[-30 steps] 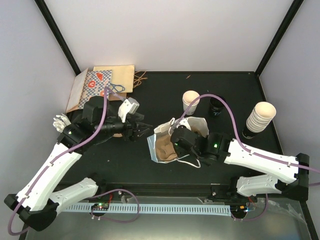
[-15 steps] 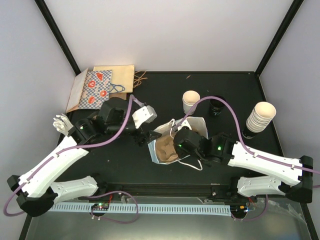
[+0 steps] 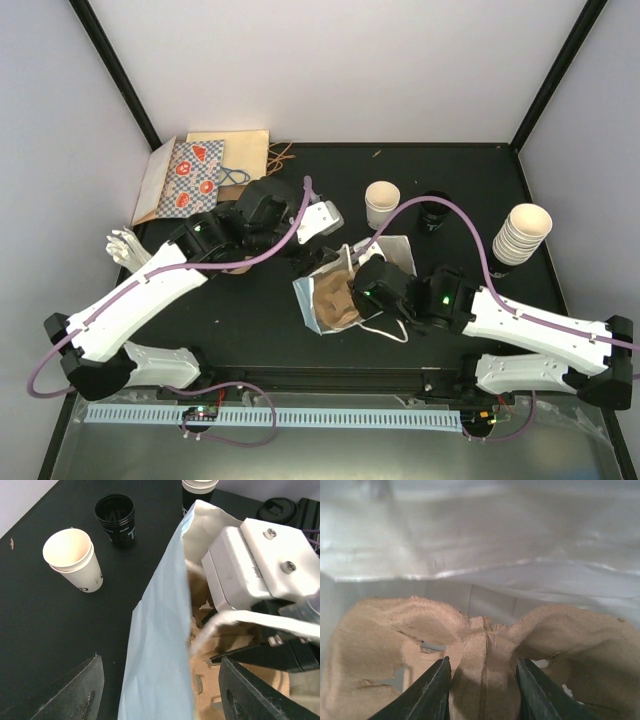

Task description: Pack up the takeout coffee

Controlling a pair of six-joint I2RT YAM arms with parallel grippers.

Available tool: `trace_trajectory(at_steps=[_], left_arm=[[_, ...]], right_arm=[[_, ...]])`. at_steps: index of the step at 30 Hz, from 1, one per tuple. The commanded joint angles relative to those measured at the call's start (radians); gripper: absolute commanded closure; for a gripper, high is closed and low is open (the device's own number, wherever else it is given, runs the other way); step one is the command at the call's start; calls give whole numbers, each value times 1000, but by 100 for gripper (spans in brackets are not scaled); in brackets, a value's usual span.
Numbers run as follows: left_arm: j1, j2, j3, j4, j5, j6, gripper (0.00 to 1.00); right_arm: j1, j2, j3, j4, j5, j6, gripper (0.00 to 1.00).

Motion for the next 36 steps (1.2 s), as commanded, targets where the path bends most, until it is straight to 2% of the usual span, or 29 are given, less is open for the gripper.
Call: trace_trajectory(at_steps=[1, 13, 20, 25, 36], left_arm=[[-13, 28, 55, -31, -3, 22, 36], [-22, 109, 50, 65, 6, -34, 53], [-20, 114, 5, 182, -69, -163, 59], [3, 118, -2, 185, -141, -290, 62], [69, 137, -13, 156, -81, -410, 82]], right_arm=[[6, -11, -12, 11, 3, -17, 63], [6, -20, -20, 11, 6, -17, 63], [6, -27, -32, 10, 6, -15, 63], [6, -32, -38, 3, 12, -12, 63], [7, -53, -49, -14, 31, -5, 63]])
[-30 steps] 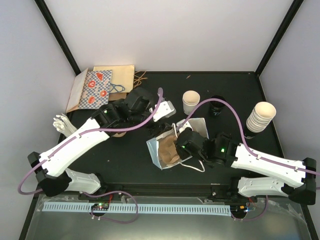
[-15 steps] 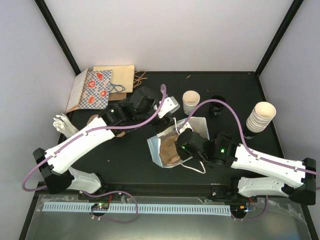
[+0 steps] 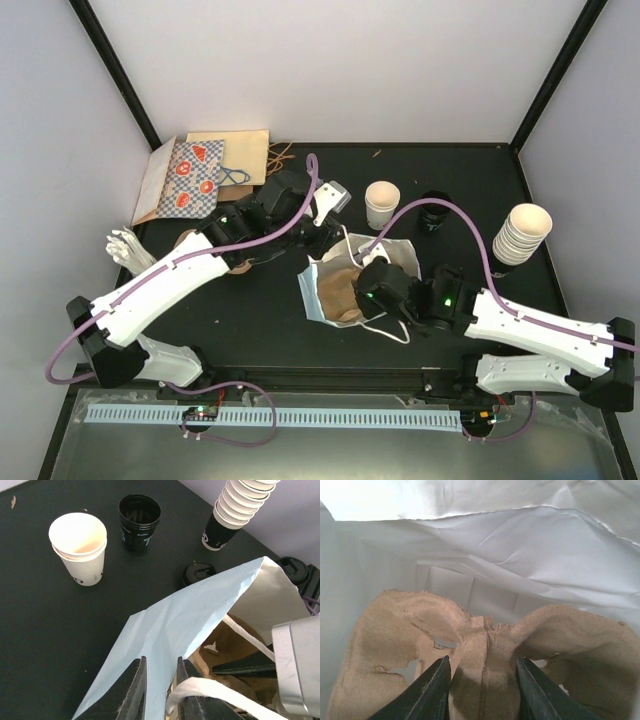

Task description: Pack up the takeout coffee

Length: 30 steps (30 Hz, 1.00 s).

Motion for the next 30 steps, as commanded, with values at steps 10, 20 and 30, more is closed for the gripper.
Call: trace_trajectory(at_steps=[10, 20, 30], left_arm=[[53, 5, -64, 101, 311, 8, 69], [39, -242, -271, 328, 365, 148, 47], [40, -249, -260, 357, 307, -30, 30]], right_arm=[[10, -36, 4, -46, 79, 24, 62], [9, -29, -2, -33, 60, 31, 62], [10, -20, 5, -38, 62, 39, 62]])
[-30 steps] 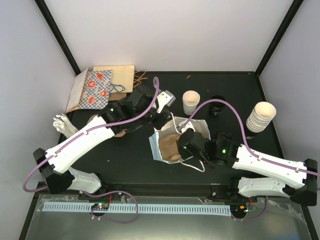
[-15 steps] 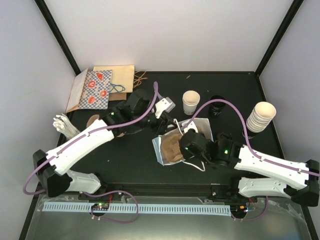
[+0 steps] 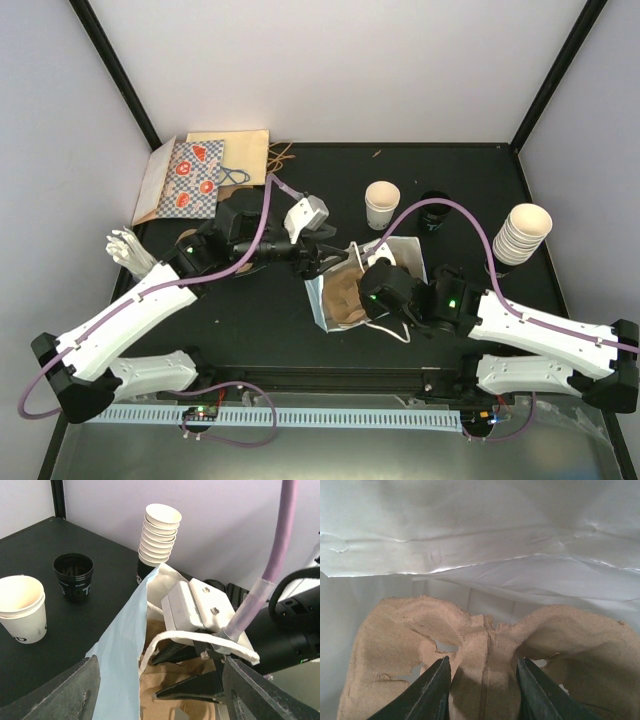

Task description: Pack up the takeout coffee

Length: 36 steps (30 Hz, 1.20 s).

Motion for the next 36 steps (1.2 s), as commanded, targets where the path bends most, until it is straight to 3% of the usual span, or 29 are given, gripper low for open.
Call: trace_trajectory(at_steps=[1, 4, 10, 17, 25, 36], left_arm=[[-6, 14, 18, 59, -38, -149, 30], [-4, 46, 42, 27, -101, -283, 31], [-10, 92, 49, 86, -14, -443, 31], [-10, 58, 52, 120, -82, -461, 30], [-21, 115, 79, 125, -48, -469, 29], [-54, 170, 181, -96, -140, -346, 30]], right_arm=[[7, 2, 5, -5, 17, 13, 62], [6, 2, 7, -6, 18, 10, 62], [7, 2, 6, -7, 19, 9, 62], [6, 2, 3, -7, 16, 14, 62], [6, 3, 2, -5, 17, 10, 62], [6, 6, 3, -10, 26, 19, 62]])
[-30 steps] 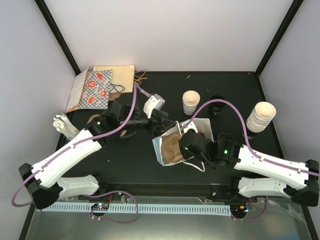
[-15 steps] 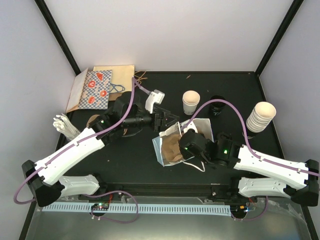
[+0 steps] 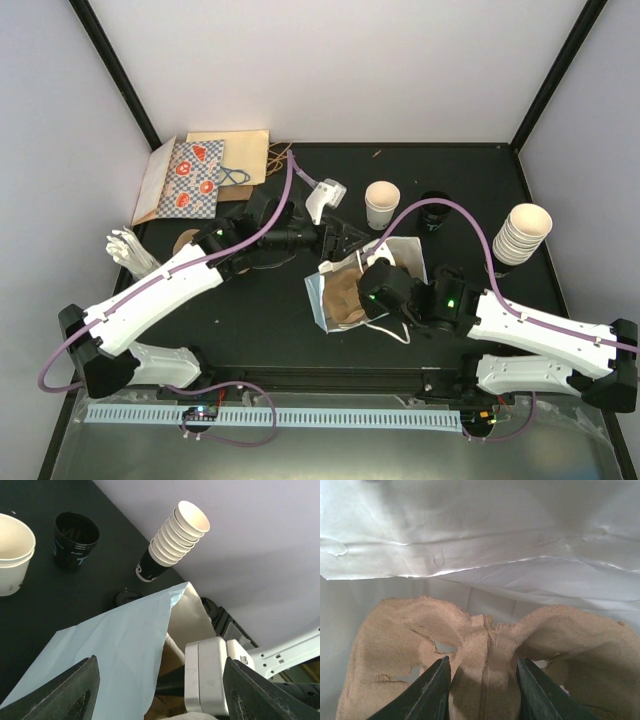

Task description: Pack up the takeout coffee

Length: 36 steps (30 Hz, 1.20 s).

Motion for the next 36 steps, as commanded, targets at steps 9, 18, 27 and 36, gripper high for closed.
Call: trace_trajectory(at_steps=[9, 18, 27, 36], left_arm=[[-31, -47, 8, -193, -73, 104, 32], [-39, -50, -5, -259, -120, 126, 35], [-39, -30, 5, -282, -172, 145, 39], [-36, -38, 27, -313, -298, 175, 40]], right_arm=[[7, 13, 9, -25, 52, 44, 62], [6, 10, 12, -36, 70, 65, 62], [6, -20, 3, -18, 51, 39, 63], [7, -34, -4, -36, 75, 55, 62]])
